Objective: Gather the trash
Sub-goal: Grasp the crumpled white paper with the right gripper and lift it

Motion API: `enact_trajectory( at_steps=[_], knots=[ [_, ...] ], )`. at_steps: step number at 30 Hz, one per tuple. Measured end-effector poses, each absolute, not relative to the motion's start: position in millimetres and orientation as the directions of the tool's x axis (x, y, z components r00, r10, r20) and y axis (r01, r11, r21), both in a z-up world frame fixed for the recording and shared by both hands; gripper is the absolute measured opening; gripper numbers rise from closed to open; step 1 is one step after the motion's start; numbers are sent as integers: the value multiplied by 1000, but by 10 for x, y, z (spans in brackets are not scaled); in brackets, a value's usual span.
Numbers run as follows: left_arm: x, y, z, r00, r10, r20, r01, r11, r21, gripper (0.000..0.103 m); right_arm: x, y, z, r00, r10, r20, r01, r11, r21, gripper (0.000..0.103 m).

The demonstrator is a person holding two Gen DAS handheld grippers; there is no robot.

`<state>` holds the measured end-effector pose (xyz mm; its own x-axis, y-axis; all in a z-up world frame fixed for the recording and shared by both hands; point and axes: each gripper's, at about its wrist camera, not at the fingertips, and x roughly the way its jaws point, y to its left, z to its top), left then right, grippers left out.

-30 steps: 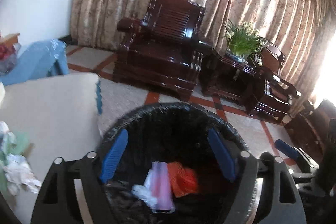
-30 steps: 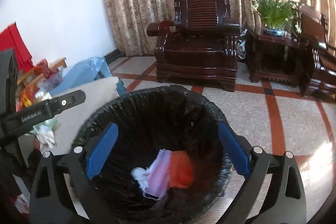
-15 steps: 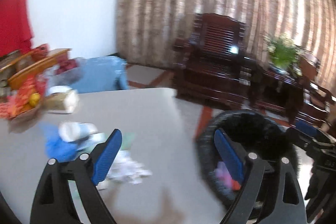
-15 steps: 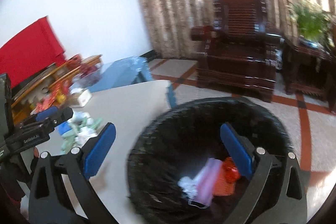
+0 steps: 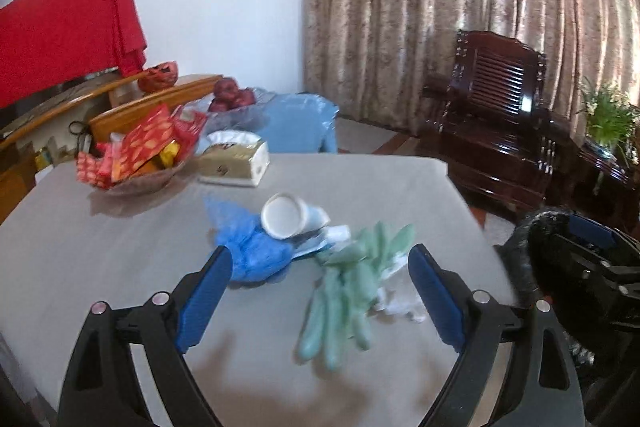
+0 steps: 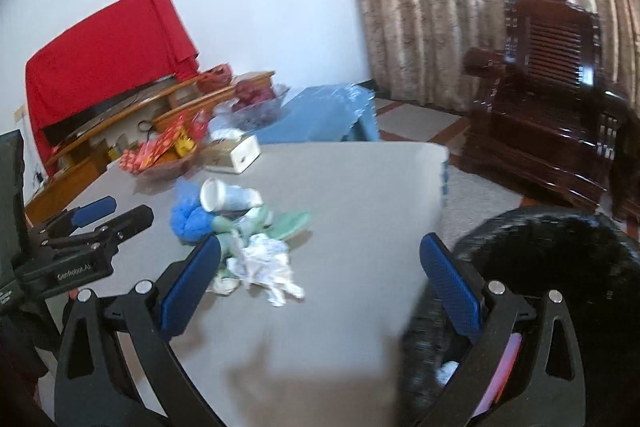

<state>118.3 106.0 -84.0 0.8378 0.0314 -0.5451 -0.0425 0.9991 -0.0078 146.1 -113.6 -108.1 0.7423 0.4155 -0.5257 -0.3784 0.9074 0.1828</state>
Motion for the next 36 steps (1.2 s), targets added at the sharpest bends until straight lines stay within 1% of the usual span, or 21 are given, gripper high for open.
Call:
enact_trajectory(
  at_steps=[5, 7, 10, 17, 20, 22, 23, 24, 25, 27, 30, 36],
  knots=[
    [1211, 1227, -985, 823, 54, -566, -72, 997, -10, 87, 1630, -807, -1348, 706, 417, -573, -401, 902, 162, 96],
    [1216, 1285, -1033, 817, 62, -573, -84, 996, -12, 87, 1704, -723, -1451, 689, 414, -594, -408, 900, 155, 92],
    [1220, 1331, -1088, 812, 68, -580, -91, 996, -11, 87, 1789, -593, -1619, 662, 415, -625, -420, 895, 148, 88],
    [1279, 1422, -1229, 792, 79, -605, -109, 994, -13, 87, 1980, -391, -1840, 610, 420, -672, -441, 884, 152, 83],
    [1300, 1426, -1258, 787, 79, -612, -112, 994, -16, 87, 2079, -329, -1919, 577, 428, -696, -455, 876, 161, 79],
    [1314, 1433, -1268, 785, 78, -614, -112, 994, -18, 87, 2133, -304, -1982, 539, 440, -719, -466, 866, 181, 69],
    [1326, 1432, -1268, 785, 78, -615, -113, 993, -18, 87, 2159, -287, -2018, 516, 449, -730, -472, 860, 194, 65],
    [1332, 1431, -1270, 784, 77, -616, -113, 993, -20, 87, 2177, -278, -2040, 494, 463, -736, -482, 850, 211, 58],
    [1334, 1434, -1276, 784, 75, -616, -113, 993, -22, 87, 2182, -273, -2049, 478, 479, -736, -493, 840, 227, 46],
    [1347, 1426, -1286, 782, 72, -619, -111, 994, -25, 87, 2172, -255, -2065, 454, 499, -738, -512, 824, 241, 29],
    [1362, 1407, -1311, 778, 64, -625, -104, 994, -28, 87, 2134, -269, -2041, 455, 504, -734, -521, 819, 240, 24],
    [1376, 1296, -1323, 779, 36, -626, -76, 996, -36, 87, 2050, -511, -1801, 540, 472, -697, -464, 858, 221, 23]
  ],
)
